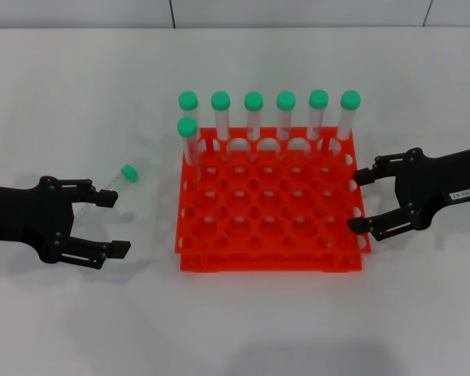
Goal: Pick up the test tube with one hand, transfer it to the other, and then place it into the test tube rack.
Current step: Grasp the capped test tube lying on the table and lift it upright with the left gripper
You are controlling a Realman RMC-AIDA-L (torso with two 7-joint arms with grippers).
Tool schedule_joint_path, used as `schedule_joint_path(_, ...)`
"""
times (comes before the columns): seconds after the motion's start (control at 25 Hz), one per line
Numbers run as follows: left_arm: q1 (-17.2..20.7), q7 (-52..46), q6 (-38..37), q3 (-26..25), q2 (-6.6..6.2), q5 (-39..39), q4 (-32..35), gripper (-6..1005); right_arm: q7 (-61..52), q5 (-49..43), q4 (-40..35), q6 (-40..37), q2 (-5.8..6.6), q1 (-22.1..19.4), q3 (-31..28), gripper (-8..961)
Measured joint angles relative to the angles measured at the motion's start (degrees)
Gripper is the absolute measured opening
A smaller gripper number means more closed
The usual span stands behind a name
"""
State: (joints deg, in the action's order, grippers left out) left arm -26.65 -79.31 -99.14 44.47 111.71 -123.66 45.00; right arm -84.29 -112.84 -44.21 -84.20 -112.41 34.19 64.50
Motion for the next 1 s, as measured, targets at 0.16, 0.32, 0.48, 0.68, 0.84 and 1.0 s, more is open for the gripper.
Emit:
schedule_joint_path(0.16,0.01,-0.03,0.0,0.0,0.0,0.0,0.0,879,0.0,0.0,0.0,0.05,0.0,0.0,0.01,837)
schedule_joint_path(0.32,0.02,-0.09,0.0,-0.04,0.0,0.0,0.0,879,0.0,0.0,-0.02,0.02,0.0,0.0,0.01,836)
schedule_joint_path(0.48,0.02,-0.16,0.0,-0.08,-0.01,0.0,0.0,879,0.0,-0.01,-0.05,0.02,0.0,0.0,0.01,835)
schedule_joint_path(0.68,-0.06,-0.37,0.0,-0.1,0.0,0.0,0.0,878,0.0,-0.09,-0.05,0.0,0.01,-0.19,0.01,834)
schedule_joint_path(0.84,0.01,-2.41,-0.01,-0.2,0.31,0.0,1.67,878,0.0,-0.11,-0.13,0.01,0.0,-0.33,0.01,833)
schedule_joint_path(1.0,1.22,-8.09,-0.08,-0.29,2.07,0.06,7.3,878,0.06,-0.12,-0.16,0.01,0.0,-0.42,0.01,833)
